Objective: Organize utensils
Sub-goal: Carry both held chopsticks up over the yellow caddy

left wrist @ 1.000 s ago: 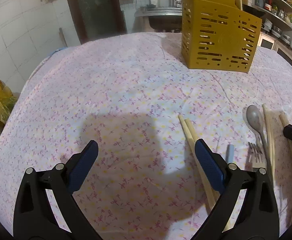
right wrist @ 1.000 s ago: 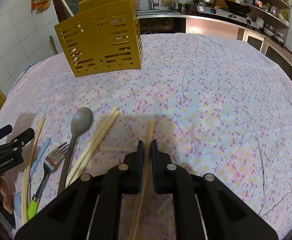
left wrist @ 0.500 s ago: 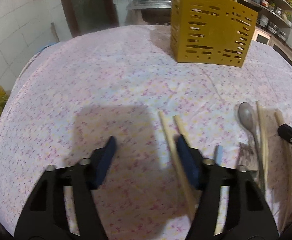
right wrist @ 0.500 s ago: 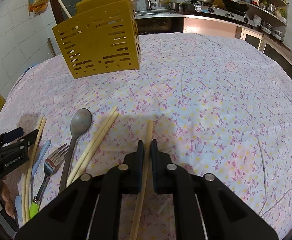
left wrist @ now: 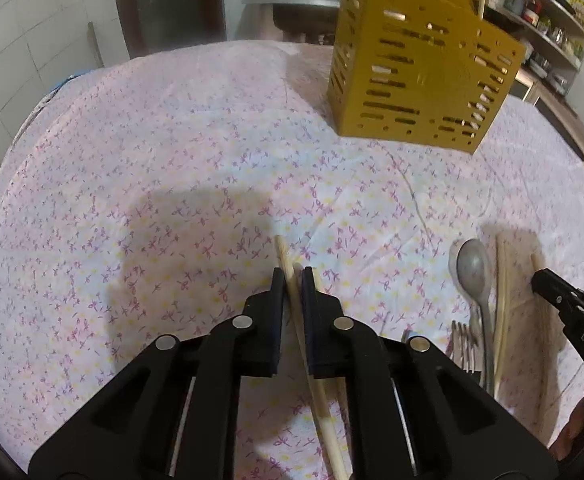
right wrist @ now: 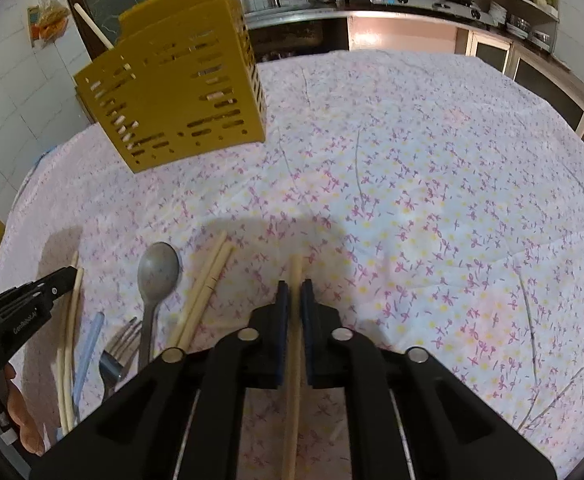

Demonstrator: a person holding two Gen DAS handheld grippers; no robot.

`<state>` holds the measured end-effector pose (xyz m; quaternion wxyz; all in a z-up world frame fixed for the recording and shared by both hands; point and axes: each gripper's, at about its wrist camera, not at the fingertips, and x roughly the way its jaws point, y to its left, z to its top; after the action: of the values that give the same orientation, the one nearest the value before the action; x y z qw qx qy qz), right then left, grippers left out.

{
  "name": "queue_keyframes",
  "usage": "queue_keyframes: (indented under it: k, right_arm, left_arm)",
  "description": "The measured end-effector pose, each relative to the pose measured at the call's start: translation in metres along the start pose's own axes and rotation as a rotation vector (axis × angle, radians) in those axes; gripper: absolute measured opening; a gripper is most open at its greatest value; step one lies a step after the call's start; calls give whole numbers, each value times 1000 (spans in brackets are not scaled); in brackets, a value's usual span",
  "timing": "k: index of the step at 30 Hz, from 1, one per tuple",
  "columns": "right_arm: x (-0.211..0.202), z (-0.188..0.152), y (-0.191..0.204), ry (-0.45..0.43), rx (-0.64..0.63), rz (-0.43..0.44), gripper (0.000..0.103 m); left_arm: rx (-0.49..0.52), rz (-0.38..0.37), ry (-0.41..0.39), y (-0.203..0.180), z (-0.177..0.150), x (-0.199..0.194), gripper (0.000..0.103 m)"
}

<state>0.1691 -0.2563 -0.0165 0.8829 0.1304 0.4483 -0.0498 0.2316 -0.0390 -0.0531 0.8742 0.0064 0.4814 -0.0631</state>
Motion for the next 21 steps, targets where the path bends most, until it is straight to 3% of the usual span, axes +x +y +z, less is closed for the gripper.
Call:
queue_keyframes:
  k: [5,12,21]
  right_arm:
    - [-29,1,-1,-117,8,43,6]
    - [-83,1,6,-328,-17,111,6]
    - [-122,-12,24,-555,-112,85,6]
  left_arm:
    - [-23,-31,-94,2,-1,-28,5]
    - [-18,-73,-293,-2,-1,-92,5]
    - [6,-69,-516,3,-16,-147,5]
